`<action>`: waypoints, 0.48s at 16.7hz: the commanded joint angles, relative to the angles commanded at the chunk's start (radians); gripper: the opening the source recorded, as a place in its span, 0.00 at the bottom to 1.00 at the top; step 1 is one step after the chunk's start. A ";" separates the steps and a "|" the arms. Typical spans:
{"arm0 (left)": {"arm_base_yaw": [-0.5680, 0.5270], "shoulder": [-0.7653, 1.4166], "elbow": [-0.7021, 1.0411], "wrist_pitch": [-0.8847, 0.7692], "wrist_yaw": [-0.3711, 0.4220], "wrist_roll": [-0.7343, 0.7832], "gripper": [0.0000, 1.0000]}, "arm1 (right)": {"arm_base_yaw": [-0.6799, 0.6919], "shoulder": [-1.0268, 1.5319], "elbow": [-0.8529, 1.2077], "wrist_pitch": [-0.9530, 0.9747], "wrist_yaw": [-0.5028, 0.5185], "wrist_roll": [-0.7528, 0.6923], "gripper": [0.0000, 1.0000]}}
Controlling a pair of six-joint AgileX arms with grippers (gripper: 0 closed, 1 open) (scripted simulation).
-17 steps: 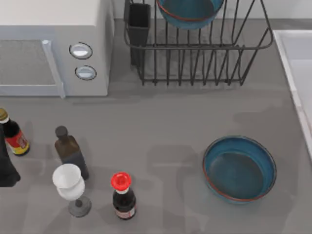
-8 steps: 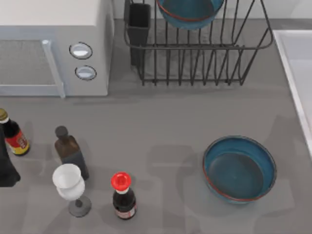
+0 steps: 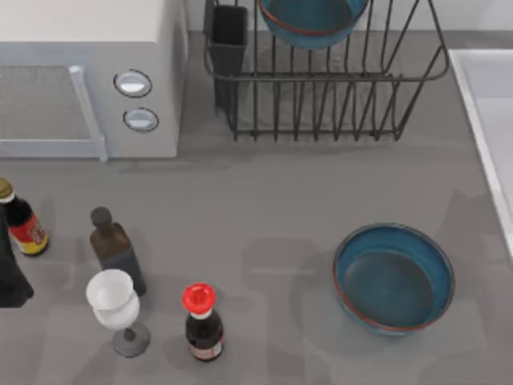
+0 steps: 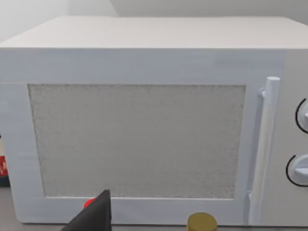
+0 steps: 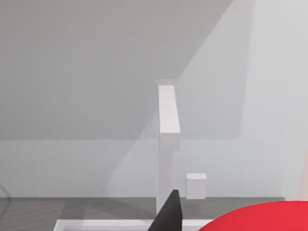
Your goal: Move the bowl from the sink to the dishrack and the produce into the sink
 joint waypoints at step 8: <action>0.000 0.000 0.000 0.000 0.000 0.000 1.00 | -0.009 0.386 -0.050 0.432 -0.004 -0.002 0.00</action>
